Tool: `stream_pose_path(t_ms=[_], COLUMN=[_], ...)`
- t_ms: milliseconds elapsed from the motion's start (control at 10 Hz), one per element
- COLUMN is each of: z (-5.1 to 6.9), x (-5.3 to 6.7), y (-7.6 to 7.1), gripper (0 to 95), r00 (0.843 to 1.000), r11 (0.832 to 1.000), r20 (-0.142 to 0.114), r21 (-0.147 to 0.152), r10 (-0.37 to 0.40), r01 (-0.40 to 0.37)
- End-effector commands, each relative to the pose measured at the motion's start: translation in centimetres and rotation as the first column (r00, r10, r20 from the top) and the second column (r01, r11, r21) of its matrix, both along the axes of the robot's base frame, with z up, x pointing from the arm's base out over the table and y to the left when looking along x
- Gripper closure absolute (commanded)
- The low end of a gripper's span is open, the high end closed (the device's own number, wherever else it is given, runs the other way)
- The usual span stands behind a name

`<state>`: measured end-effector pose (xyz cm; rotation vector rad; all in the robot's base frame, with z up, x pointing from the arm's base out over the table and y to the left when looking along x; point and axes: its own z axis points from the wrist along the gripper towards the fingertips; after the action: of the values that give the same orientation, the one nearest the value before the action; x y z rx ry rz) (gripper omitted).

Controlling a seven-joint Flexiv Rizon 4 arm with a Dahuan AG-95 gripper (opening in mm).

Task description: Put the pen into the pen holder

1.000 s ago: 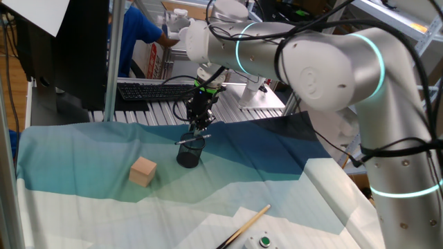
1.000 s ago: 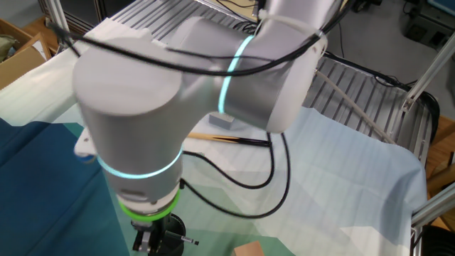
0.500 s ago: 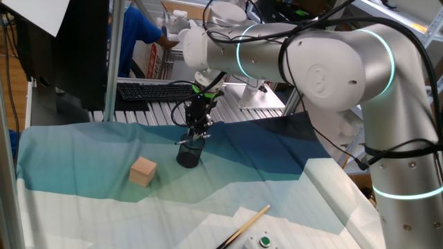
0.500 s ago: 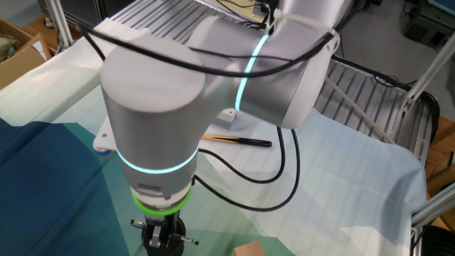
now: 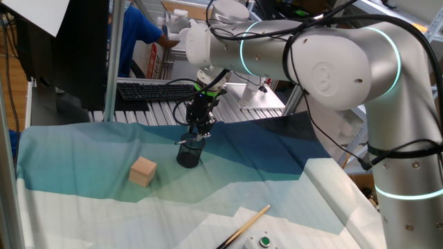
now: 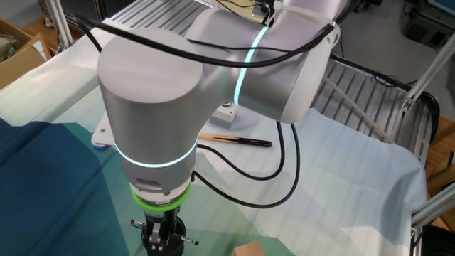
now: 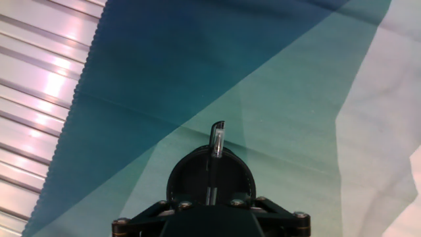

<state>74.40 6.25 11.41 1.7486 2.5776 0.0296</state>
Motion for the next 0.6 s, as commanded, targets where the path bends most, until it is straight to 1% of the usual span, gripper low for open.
stream_pose_path(t_ms=[100,600], z=[-0.02,-0.42], x=[-0.19,-0.1], y=[0.01,-0.33], gripper=[76.0,76.0], r00=[1.0,1.0], r11=[1.0,1.0], r20=[0.006,0.02], r21=[0.001,0.009], r10=[0.0,0.006], r01=[0.0,-0.006])
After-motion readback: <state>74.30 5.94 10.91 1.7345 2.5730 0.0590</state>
